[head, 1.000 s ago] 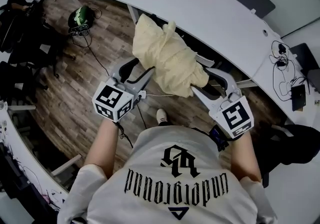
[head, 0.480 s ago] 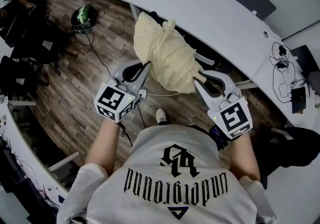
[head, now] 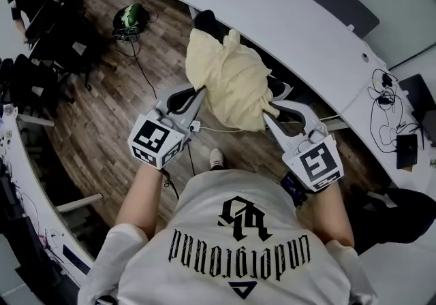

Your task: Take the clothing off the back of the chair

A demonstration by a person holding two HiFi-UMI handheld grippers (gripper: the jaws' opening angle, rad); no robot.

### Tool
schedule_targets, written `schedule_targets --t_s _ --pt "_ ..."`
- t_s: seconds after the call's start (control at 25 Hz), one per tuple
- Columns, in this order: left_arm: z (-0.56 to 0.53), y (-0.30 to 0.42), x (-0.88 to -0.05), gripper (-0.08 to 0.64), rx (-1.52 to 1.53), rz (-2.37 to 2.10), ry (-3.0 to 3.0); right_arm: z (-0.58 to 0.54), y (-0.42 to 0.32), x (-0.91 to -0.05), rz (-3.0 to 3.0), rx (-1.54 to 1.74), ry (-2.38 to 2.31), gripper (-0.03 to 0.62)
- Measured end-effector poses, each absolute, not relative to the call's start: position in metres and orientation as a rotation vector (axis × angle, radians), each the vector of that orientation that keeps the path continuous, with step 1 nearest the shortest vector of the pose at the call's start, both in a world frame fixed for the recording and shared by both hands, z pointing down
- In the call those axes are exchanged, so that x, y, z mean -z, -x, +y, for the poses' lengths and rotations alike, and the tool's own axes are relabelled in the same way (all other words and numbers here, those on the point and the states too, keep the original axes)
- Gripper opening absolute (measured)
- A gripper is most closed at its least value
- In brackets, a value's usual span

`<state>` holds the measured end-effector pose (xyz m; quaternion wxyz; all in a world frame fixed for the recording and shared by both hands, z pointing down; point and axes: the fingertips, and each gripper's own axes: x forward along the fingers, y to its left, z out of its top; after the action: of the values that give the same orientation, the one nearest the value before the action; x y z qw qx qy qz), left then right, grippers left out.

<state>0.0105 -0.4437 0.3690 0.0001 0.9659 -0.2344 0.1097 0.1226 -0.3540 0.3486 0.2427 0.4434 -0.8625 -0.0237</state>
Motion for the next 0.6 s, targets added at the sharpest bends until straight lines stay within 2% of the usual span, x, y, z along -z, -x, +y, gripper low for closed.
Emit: schedule_targets --t_s 0.6 --pt "-0.289 -0.009 -0.370 0.057 -0.430 -0.974 -2.966 -0.226 -0.131 -0.351 -2.515 0.089 -1.000 0.067"
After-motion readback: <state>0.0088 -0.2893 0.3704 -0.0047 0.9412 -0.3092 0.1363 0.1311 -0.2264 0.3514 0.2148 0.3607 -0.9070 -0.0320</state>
